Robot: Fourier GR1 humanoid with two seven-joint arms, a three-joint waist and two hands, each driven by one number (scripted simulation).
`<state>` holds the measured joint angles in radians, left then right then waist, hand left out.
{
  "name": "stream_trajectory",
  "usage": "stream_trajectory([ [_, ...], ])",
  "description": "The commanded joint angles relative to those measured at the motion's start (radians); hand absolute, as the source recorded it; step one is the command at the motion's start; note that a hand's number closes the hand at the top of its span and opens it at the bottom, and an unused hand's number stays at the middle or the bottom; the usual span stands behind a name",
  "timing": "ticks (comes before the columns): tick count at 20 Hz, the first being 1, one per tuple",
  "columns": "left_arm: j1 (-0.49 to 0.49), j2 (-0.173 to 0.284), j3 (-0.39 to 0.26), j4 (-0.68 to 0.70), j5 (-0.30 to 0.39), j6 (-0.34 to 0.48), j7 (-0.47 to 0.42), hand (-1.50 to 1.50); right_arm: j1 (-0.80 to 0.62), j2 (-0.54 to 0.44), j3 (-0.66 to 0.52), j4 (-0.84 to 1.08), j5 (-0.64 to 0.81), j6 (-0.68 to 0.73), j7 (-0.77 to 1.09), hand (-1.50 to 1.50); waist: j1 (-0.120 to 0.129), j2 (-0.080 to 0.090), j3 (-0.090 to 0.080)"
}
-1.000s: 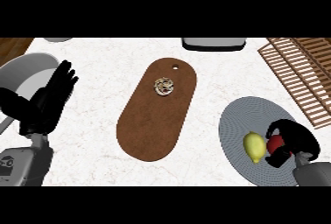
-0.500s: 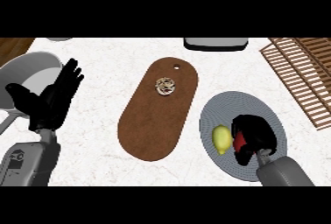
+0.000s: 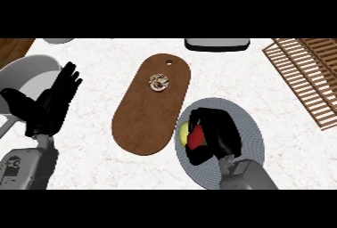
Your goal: Pick the tomato from the placemat and place it in the tiered shelf
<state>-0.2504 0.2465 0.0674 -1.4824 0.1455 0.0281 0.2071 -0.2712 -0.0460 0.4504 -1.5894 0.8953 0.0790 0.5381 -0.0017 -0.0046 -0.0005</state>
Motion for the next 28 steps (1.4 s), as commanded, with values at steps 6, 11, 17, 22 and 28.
stream_trajectory([
  [6, -0.006, 0.039, 0.046, 0.02, 0.026, -0.034, 0.007, 0.0, -0.114, 0.025, -0.149, -0.402, -0.01, 0.016, 0.169, 1.5, -0.012, 0.0, 0.0],
  [11, 0.02, 0.001, 0.008, -0.049, -0.006, -0.011, 0.01, 0.0, -0.202, 0.004, -0.28, -0.509, -0.033, 0.125, 0.3, 1.5, -0.002, 0.001, 0.0],
  [17, 0.03, -0.017, 0.001, -0.054, -0.021, -0.002, 0.002, 0.0, -0.347, -0.137, -0.467, -0.418, -0.055, 0.225, 0.305, 1.5, 0.004, 0.004, 0.0],
  [22, -0.009, -0.03, 0.005, -0.041, -0.032, 0.022, 0.036, 0.0, -0.442, -0.235, -0.65, -0.379, -0.162, 0.29, 0.329, 1.5, 0.001, 0.004, 0.0],
  [28, 0.009, -0.027, 0.02, -0.003, -0.043, 0.005, -0.012, 0.0, -0.345, -0.352, -0.828, -0.288, -0.258, 0.277, 0.191, 1.5, -0.002, 0.005, 0.001],
])
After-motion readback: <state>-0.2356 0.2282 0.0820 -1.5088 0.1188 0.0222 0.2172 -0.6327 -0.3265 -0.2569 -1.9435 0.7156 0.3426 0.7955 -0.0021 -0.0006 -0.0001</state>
